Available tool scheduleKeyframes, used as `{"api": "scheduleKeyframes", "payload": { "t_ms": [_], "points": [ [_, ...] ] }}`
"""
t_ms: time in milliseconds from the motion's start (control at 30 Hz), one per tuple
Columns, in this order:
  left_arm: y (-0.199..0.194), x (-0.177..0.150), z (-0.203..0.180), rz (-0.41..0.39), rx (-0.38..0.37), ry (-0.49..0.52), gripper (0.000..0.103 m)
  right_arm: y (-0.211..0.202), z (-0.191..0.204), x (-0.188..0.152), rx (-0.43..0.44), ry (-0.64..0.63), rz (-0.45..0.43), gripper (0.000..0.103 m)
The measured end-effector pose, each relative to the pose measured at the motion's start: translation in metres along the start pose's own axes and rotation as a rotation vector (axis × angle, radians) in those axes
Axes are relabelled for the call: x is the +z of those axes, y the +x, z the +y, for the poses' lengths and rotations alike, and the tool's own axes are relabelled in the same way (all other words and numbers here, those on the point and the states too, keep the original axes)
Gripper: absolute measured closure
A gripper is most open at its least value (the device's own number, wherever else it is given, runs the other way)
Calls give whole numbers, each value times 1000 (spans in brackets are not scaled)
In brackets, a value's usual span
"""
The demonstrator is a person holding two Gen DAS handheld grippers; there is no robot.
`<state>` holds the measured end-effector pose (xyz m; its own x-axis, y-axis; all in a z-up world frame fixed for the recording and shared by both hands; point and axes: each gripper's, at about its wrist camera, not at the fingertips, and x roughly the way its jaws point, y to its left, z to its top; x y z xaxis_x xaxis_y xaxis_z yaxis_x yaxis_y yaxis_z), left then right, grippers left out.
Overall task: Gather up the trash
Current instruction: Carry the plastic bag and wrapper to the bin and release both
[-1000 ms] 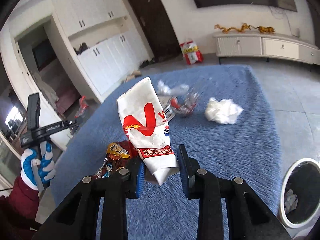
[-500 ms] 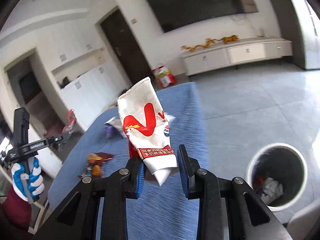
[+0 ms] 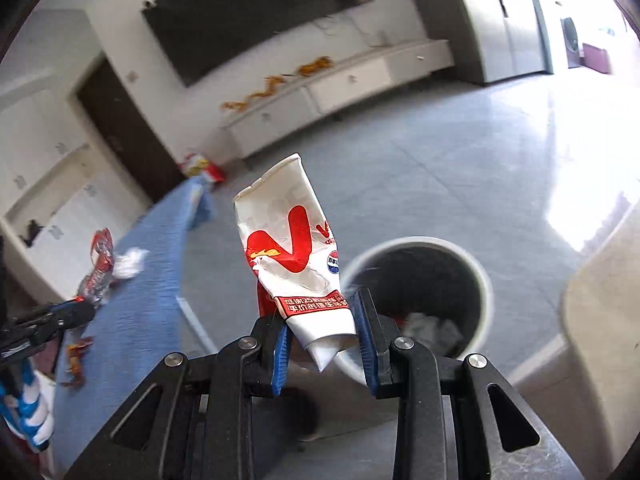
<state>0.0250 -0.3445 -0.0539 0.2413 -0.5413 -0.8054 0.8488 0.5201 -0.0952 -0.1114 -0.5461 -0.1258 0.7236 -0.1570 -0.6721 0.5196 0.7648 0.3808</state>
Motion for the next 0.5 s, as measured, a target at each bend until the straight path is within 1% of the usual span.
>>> {"api": "scheduleKeyframes", "payload": {
  "t_ms": [67,167,200,300,333,367,400,433,500],
  "points": [
    [21,14,-17,13,-19,23,89,13,-10,5,-48,2,13,73],
    [46,33,-40,22,-40,52,89,33,-23,15,-92,15,35,73],
    [55,40,-47,27,-47,57,87,36,-33,14,-104,16,38,73],
    [76,57,-63,25,-54,65,87,51,-43,21,-139,26,52,72],
    [84,63,-66,30,-64,58,83,56,-47,22,-153,27,59,71],
    [91,67,-69,36,-73,52,81,64,-50,24,-173,28,72,62],
    [98,72,-71,42,-78,43,74,65,-53,21,-179,27,77,54],
    [101,76,-70,42,-79,38,67,68,-53,21,-185,24,83,52],
    [104,79,-69,40,-89,22,65,72,-56,19,-208,19,100,51]
  ]
}}
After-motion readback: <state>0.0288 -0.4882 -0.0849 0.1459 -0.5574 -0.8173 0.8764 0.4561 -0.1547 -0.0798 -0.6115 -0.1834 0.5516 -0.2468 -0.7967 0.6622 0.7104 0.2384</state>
